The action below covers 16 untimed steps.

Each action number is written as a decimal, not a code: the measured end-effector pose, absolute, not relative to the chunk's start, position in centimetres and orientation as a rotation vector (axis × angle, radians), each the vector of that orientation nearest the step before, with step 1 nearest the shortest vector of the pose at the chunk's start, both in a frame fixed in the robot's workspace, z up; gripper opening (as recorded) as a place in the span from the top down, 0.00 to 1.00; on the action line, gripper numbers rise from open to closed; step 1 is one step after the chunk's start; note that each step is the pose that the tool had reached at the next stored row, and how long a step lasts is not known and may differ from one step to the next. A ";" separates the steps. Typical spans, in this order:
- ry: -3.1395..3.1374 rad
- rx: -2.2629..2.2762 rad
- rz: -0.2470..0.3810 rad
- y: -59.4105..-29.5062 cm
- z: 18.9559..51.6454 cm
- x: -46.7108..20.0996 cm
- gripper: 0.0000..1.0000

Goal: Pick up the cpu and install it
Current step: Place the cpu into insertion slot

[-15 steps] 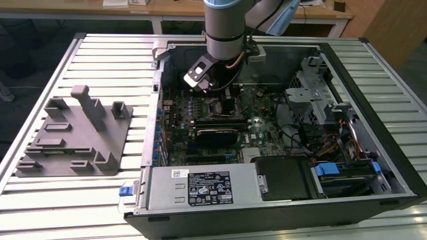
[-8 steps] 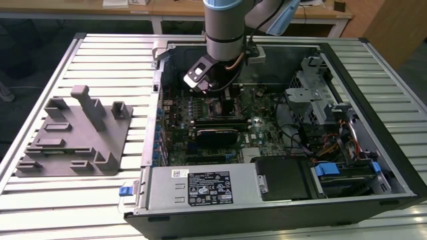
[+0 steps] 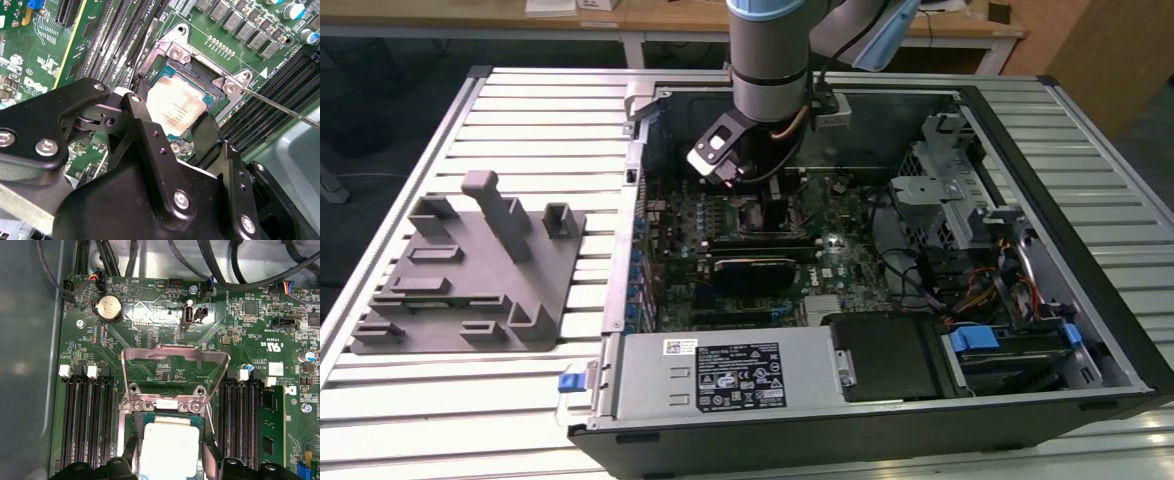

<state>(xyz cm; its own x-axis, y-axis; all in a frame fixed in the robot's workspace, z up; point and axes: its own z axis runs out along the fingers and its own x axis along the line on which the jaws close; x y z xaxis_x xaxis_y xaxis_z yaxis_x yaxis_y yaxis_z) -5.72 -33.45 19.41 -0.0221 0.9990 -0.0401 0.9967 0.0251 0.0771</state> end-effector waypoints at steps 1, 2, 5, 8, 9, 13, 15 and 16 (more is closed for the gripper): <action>2.188 2.137 0.042 -33.4 19.4 -5.7 0.39; 2.188 2.137 0.041 -33.5 19.4 -5.7 0.39; 2.188 2.137 0.041 -33.5 19.4 -5.7 0.46; 2.188 2.137 0.042 -33.4 19.4 -5.7 0.47; 2.188 2.137 0.042 -33.5 19.4 -5.7 0.47; 2.188 2.137 0.042 -33.5 19.4 -5.7 0.47; 2.188 2.137 0.042 -33.4 19.5 -5.7 0.47; 2.188 2.137 0.042 -33.4 19.5 -5.7 0.47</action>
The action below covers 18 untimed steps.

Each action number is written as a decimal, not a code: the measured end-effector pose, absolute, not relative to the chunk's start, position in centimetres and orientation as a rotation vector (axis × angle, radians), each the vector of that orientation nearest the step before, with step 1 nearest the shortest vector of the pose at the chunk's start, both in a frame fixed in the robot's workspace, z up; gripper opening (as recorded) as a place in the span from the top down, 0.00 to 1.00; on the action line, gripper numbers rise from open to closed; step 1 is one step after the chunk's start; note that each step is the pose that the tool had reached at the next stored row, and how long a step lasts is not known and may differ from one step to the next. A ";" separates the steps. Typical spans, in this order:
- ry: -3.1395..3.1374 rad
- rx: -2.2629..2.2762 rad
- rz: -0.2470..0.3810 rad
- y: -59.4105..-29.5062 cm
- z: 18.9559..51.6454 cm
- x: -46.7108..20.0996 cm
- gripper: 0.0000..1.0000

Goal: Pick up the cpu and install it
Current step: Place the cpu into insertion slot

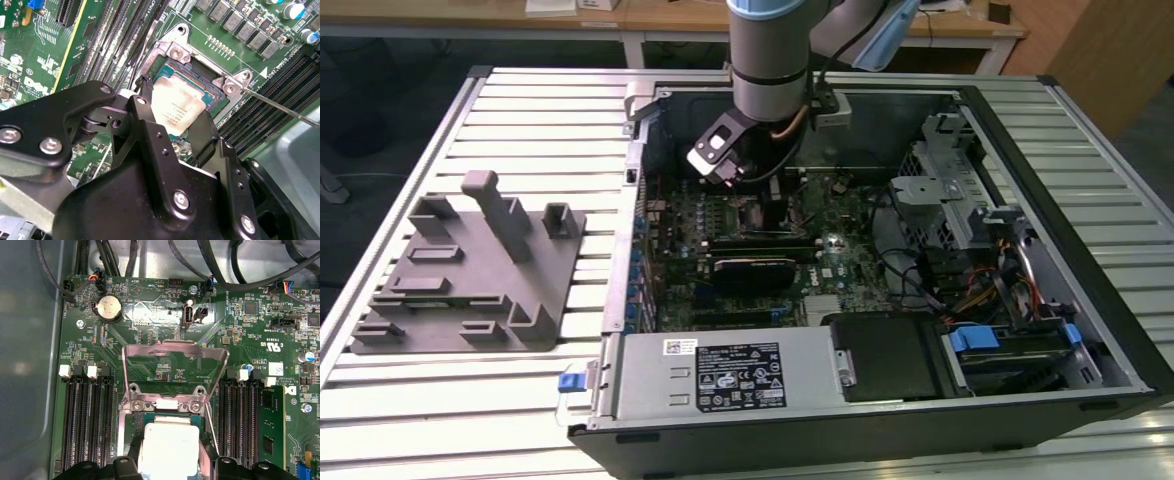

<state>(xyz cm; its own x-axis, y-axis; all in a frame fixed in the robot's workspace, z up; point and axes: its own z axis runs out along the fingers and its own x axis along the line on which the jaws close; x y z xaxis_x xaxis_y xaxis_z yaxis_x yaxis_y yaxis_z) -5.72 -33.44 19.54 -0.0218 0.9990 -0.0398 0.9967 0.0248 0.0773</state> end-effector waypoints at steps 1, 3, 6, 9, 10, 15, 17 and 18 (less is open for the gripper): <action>2.188 2.137 0.042 -33.4 19.7 -5.7 0.47; 2.188 2.138 0.043 -33.4 19.8 -5.7 0.47; 2.196 2.147 0.062 -33.4 19.8 -5.7 0.47; 2.200 2.151 0.071 -33.5 19.8 -5.7 0.47; 2.200 2.151 0.071 -33.5 19.8 -5.8 0.47; 2.200 2.151 0.072 -33.5 19.7 -5.9 0.47; 2.201 2.150 0.072 -33.5 19.7 -5.9 0.47; 2.205 2.146 0.072 -33.5 19.7 -5.9 0.47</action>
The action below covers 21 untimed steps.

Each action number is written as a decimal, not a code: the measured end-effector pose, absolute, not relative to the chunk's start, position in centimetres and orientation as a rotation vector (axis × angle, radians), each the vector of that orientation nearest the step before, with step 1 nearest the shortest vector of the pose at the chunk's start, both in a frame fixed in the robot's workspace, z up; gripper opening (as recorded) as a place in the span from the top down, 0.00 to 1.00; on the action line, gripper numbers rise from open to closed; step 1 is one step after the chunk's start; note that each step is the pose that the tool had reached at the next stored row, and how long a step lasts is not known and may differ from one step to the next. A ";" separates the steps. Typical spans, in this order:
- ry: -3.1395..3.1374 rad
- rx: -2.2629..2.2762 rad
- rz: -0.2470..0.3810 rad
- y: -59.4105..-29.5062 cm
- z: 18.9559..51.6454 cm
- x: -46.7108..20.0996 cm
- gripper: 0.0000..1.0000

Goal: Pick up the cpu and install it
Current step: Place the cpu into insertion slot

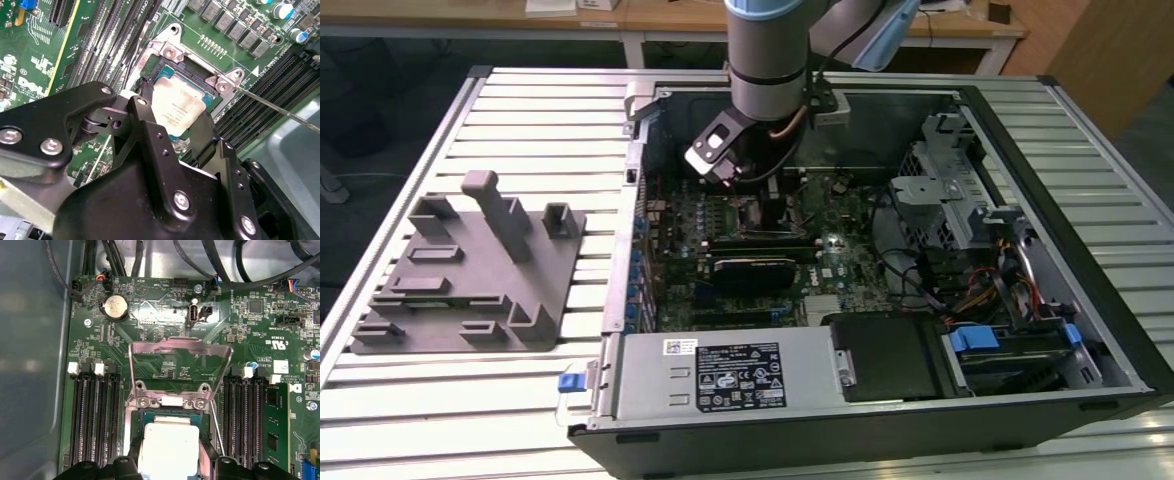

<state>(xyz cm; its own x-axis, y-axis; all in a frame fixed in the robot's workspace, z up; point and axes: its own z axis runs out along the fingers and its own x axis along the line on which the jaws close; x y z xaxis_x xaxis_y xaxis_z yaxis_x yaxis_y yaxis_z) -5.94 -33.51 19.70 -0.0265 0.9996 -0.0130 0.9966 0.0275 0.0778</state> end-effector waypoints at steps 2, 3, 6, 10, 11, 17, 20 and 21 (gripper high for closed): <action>2.224 2.128 0.073 -33.5 19.7 -5.9 0.47; 2.235 2.116 0.073 -33.5 19.6 -6.0 0.47; 2.261 2.088 0.074 -33.5 19.6 -6.0 0.47; 2.264 2.086 0.074 -33.5 19.6 -6.0 0.47; 2.264 2.086 0.075 -33.5 19.5 -6.0 0.47; 2.245 2.106 0.074 -33.5 19.5 -6.0 0.47; 2.238 2.113 0.074 -33.5 19.5 -6.0 0.47; 2.237 2.114 0.074 -33.5 19.5 -6.0 0.47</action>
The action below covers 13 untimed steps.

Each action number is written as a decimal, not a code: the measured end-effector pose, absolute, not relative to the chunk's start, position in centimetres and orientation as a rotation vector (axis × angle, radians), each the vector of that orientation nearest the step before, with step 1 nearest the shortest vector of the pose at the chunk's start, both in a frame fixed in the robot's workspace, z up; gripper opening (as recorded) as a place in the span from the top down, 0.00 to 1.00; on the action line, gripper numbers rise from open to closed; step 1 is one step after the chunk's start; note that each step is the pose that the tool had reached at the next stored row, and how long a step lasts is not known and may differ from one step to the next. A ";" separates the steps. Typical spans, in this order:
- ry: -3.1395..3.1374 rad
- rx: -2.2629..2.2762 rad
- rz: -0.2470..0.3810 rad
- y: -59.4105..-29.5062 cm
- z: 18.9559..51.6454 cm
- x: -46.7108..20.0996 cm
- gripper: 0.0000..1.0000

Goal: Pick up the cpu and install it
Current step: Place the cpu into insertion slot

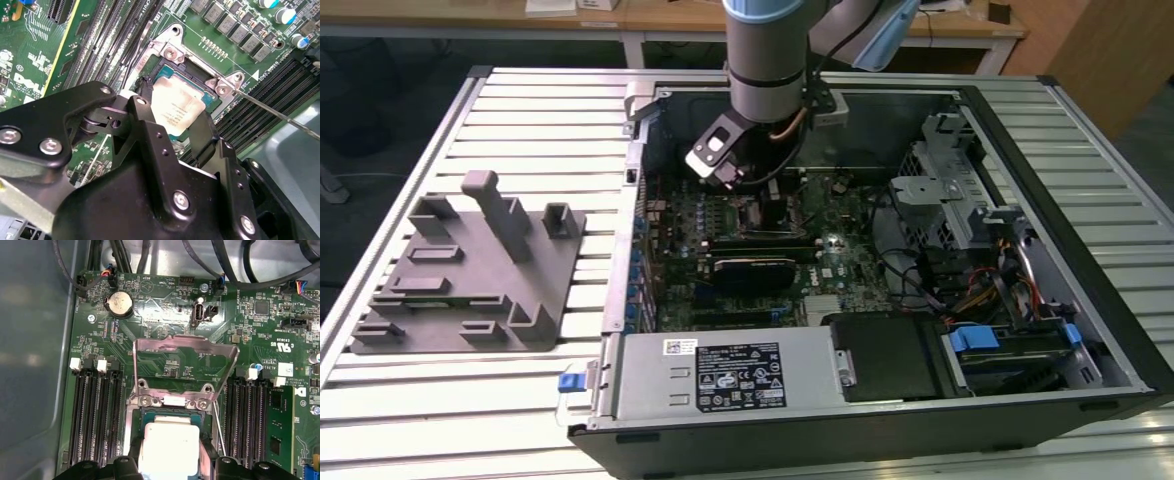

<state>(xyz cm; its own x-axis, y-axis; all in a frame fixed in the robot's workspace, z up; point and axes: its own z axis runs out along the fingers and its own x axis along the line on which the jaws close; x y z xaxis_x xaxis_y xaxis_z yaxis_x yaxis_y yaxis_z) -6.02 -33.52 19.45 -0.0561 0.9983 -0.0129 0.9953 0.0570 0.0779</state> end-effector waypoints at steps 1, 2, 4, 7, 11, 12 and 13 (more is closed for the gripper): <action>2.236 2.115 0.073 -33.5 19.4 -6.0 0.47; 2.235 2.116 0.073 -33.5 19.4 -6.0 0.47; 2.233 2.118 0.073 -33.5 19.4 -6.0 0.47; 2.233 2.118 0.073 -33.5 19.3 -6.1 0.47; 2.233 2.119 0.073 -33.5 19.3 -6.1 0.47; 2.233 2.119 0.073 -33.5 19.3 -6.1 0.47; 2.233 2.119 0.073 -33.5 19.3 -6.1 0.47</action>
<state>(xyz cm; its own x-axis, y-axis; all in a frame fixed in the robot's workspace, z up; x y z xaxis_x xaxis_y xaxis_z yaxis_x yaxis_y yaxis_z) -6.05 -33.52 19.30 -0.0519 0.9986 -0.0129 0.9956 0.0527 0.0777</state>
